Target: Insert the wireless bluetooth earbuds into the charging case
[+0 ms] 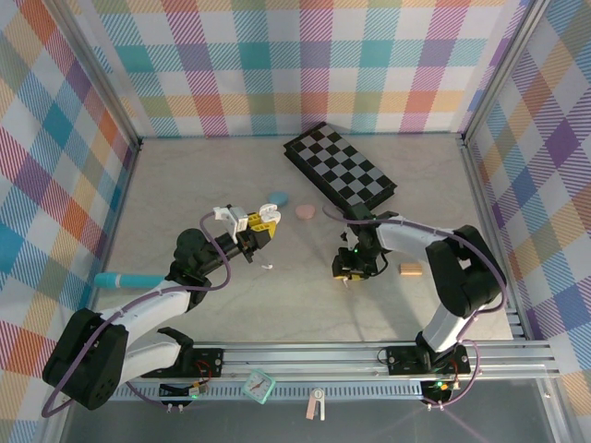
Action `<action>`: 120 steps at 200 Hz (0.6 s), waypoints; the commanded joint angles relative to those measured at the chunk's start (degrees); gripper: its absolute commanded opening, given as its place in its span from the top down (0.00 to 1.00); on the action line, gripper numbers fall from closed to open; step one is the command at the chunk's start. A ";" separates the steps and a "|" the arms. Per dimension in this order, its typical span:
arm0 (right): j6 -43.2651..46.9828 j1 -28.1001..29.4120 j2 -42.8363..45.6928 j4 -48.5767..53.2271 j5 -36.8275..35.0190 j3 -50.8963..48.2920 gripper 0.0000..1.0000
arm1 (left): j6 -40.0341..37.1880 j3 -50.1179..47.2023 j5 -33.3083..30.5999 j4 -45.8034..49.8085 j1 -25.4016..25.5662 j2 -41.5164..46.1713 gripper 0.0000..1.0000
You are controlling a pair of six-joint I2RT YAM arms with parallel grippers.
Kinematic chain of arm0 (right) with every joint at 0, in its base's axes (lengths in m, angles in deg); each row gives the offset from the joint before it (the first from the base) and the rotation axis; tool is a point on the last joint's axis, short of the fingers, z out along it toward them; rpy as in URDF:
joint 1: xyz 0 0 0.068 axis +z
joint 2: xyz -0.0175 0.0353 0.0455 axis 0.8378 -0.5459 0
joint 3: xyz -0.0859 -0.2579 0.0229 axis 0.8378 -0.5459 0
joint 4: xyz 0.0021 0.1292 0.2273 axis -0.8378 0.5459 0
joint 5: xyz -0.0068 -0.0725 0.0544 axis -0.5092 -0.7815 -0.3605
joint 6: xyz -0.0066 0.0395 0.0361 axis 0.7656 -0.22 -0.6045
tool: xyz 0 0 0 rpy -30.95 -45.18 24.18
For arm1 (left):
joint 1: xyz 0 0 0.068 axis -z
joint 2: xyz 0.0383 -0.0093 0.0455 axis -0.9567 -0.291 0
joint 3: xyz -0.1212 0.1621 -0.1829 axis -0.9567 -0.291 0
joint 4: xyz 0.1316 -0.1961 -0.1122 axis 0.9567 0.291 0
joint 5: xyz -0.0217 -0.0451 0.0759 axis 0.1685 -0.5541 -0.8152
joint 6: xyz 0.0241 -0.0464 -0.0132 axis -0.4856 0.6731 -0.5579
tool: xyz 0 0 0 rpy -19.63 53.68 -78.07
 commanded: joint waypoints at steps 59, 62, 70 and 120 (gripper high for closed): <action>0.52 0.03 -4.34 6.48 -3.04 3.01 0.71 | 0.35 0.99 1.49 -2.90 -0.47 -0.33 1.00; 0.56 0.04 -4.43 6.63 -3.20 3.08 0.72 | 0.23 0.96 1.46 -2.95 -0.47 -0.32 1.00; 0.37 0.04 -4.55 6.79 -3.54 3.28 0.74 | 0.15 0.87 1.37 -3.08 -0.47 -0.34 1.00; -1.22 0.03 -2.55 6.44 -4.46 4.45 0.81 | -0.34 0.51 1.14 -2.85 -0.47 -0.33 1.00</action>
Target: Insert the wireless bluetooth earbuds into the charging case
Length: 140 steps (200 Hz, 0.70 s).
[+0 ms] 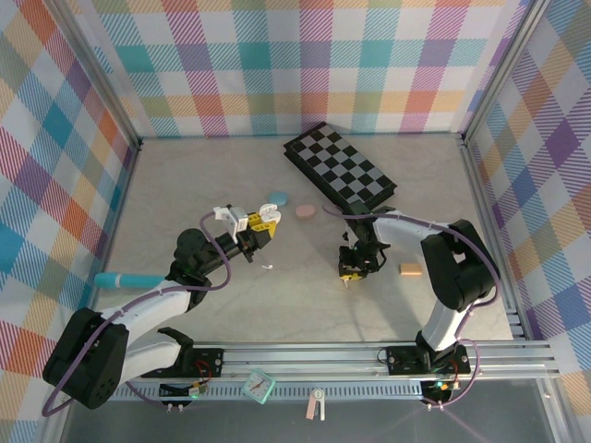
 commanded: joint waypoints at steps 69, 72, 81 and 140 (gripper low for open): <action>0.12 0.19 9.95 -9.25 -5.41 -4.09 0.81 | -1.03 1.21 2.02 -1.57 -0.43 -0.54 1.00; 0.18 0.06 9.96 -8.84 -6.06 -3.97 0.81 | -1.01 1.26 2.05 -1.53 -0.39 -0.57 1.00; 0.46 0.03 9.37 -6.56 -8.10 -2.85 0.81 | -1.02 1.38 2.12 -1.33 -0.38 -0.58 1.00; -0.83 -0.03 3.34 8.64 -25.35 1.21 0.82 | -1.17 1.48 2.33 -1.31 -0.45 -0.83 1.00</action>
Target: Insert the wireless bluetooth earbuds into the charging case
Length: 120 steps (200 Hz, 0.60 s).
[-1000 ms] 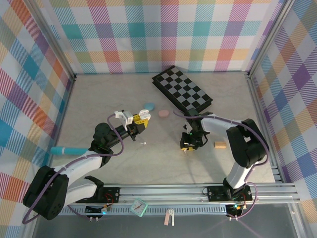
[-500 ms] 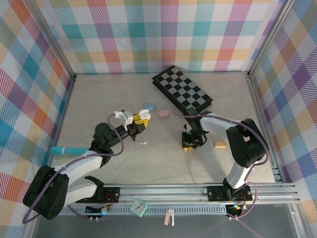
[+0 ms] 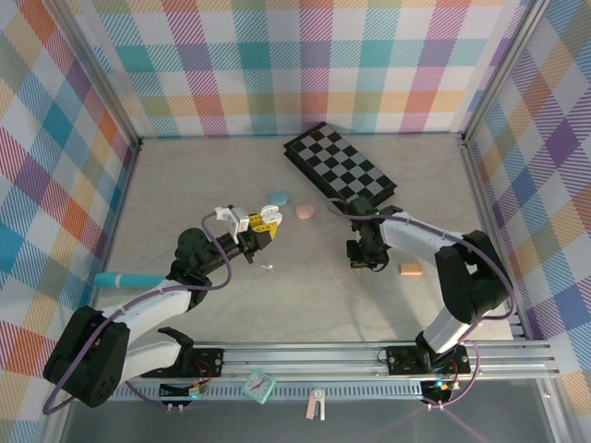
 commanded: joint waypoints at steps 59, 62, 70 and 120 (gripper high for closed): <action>-3.98 0.32 -6.91 16.69 -19.96 5.06 0.82 | -0.91 1.02 1.43 -4.44 -0.38 -1.12 1.00; -4.02 0.38 -7.37 17.07 -20.51 5.32 0.82 | -0.85 0.90 1.37 -4.78 -0.38 -1.05 1.00; -4.26 0.49 -8.49 17.44 -21.51 5.78 0.81 | -0.69 0.57 1.15 -5.59 -0.40 -1.02 1.00; -6.20 3.96 -14.25 20.27 -22.72 10.00 0.78 | -1.22 -0.62 0.31 -5.56 -0.47 1.44 1.00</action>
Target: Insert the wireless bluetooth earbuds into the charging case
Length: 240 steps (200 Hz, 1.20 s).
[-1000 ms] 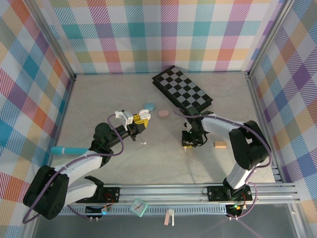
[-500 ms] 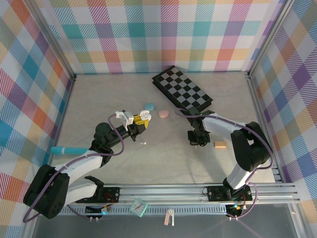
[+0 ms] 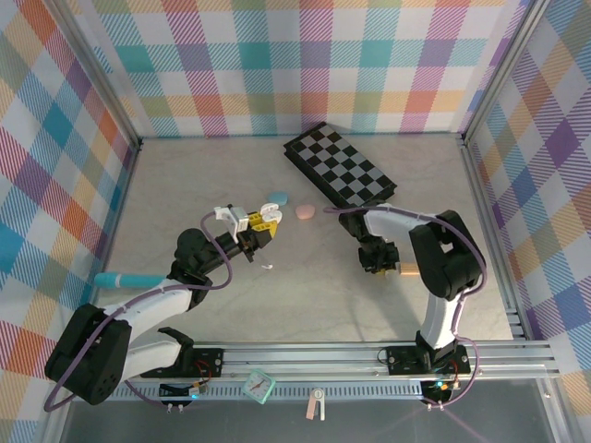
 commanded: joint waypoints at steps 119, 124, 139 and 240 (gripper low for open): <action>-5.81 3.96 13.70 -5.06 13.81 -2.07 0.60 | -1.11 -0.29 1.14 -3.66 -0.56 0.60 1.00; -4.82 2.48 14.72 -6.64 15.50 -3.29 0.59 | -1.13 -0.28 1.26 -3.57 -0.56 0.62 1.00; -1.43 -2.51 16.45 -10.06 20.71 -6.19 0.58 | -1.13 -0.19 1.69 -3.22 -0.56 0.59 1.00; 6.58 -13.67 11.60 -20.66 33.26 -13.04 0.57 | 0.14 2.01 2.32 -1.95 -0.56 -0.58 1.00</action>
